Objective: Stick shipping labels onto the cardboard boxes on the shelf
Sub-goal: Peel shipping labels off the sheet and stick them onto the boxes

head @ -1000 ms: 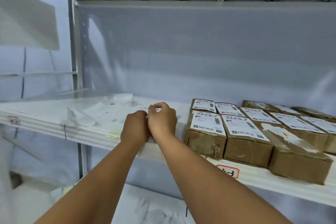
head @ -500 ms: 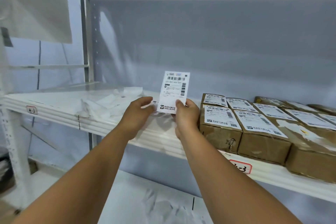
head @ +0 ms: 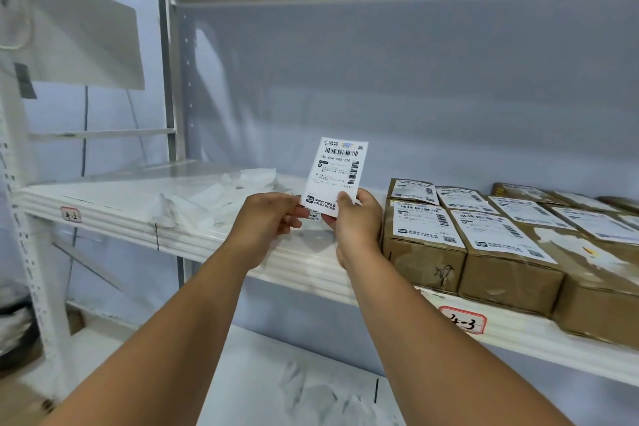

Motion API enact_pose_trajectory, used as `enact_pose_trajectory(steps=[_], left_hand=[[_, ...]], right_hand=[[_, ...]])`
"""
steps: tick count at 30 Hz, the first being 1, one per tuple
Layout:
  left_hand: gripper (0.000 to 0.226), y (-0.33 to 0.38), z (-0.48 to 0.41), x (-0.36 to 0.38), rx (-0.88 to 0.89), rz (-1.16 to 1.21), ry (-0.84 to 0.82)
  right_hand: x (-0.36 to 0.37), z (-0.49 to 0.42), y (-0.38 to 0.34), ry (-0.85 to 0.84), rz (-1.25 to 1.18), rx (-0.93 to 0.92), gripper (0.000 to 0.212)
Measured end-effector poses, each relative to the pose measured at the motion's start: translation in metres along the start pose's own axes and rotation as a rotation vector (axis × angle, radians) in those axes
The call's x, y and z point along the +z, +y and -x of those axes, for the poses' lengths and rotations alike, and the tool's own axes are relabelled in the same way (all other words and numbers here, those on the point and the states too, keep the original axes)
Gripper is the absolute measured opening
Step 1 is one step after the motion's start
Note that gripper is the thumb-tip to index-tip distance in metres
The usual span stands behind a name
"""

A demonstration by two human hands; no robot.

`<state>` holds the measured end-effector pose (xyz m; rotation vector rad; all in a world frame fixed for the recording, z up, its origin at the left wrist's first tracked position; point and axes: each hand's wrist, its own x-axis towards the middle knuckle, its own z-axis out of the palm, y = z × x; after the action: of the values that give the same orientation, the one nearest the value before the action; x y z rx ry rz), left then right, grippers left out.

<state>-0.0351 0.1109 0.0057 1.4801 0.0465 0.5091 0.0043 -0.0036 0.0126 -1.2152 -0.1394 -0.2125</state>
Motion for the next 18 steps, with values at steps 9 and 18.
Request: enact_pose_trajectory(steps=[9,18], left_hand=[[0.016,-0.0009,-0.0005,-0.0024,0.017,-0.043,-0.022],[0.015,-0.0005,0.0004,-0.0041,0.020,-0.007,-0.048]], right_hand=[[0.0009,0.0001,0.0006,-0.031,-0.010,-0.008,0.017],[0.0011,-0.0018,0.0031,-0.024,-0.004,-0.006,0.016]])
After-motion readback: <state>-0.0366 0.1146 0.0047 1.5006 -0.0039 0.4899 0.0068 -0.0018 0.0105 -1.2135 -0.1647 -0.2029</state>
